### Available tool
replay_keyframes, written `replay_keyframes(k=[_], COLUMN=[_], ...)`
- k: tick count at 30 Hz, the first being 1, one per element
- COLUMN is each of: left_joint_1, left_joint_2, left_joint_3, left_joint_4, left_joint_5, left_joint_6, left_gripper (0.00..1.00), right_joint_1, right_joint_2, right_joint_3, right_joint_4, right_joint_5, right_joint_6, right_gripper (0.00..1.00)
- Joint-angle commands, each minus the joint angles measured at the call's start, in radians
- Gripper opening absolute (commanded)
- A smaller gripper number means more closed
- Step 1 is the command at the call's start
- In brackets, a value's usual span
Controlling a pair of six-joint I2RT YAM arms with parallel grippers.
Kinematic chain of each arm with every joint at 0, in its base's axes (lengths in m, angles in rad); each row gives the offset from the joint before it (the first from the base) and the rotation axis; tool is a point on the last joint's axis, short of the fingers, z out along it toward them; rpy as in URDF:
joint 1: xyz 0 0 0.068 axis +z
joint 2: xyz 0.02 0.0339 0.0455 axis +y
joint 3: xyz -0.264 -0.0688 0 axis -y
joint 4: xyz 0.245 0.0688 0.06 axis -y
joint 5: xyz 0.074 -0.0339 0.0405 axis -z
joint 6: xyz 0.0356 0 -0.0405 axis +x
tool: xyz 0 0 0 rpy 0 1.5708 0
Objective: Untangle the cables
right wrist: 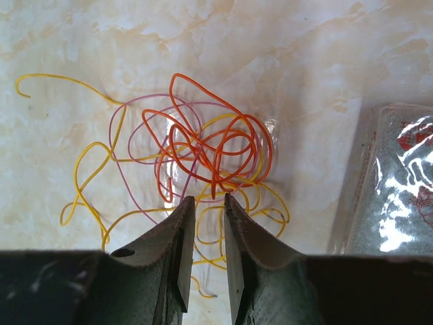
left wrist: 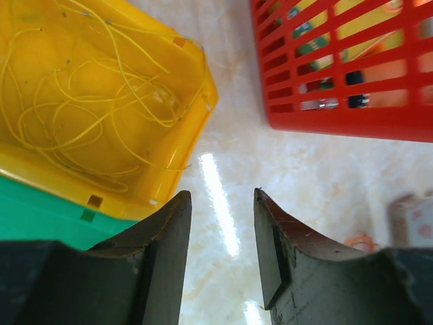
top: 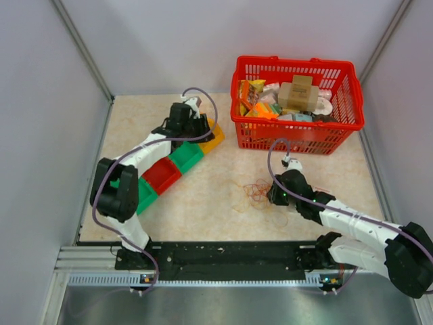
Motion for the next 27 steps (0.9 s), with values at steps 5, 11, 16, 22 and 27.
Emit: replay_keyframes(k=[5, 11, 16, 22, 27], left_joint_1=[-0.104, -0.106, -0.104, -0.104, -0.102], left_joint_2=[0.143, 0.220, 0.248, 0.255, 0.277], left_joint_3=[0.184, 0.270, 0.271, 0.228, 0.223], left_joint_4=[-0.151, -0.220, -0.221, -0.171, -0.172], left_joint_5=[-0.338, -0.366, -0.323, -0.308, -0.302], left_joint_6=[0.281, 0.344, 0.358, 0.372, 0.369], left_gripper=[0.51, 0.51, 0.53, 0.52, 0.49], right_joint_1=[-0.007, -0.006, -0.007, -0.006, -0.007], right_joint_2=[-0.040, -0.029, -0.029, -0.037, -0.042], right_joint_3=[0.020, 0.026, 0.029, 0.028, 0.029], right_joint_4=[0.005, 0.002, 0.001, -0.004, -0.012], right_joint_5=[0.007, 0.007, 0.007, 0.005, 0.005], right_joint_6=[-0.013, -0.017, -0.019, -0.017, -0.017], right_gripper=[0.24, 0.24, 0.24, 0.24, 0.24])
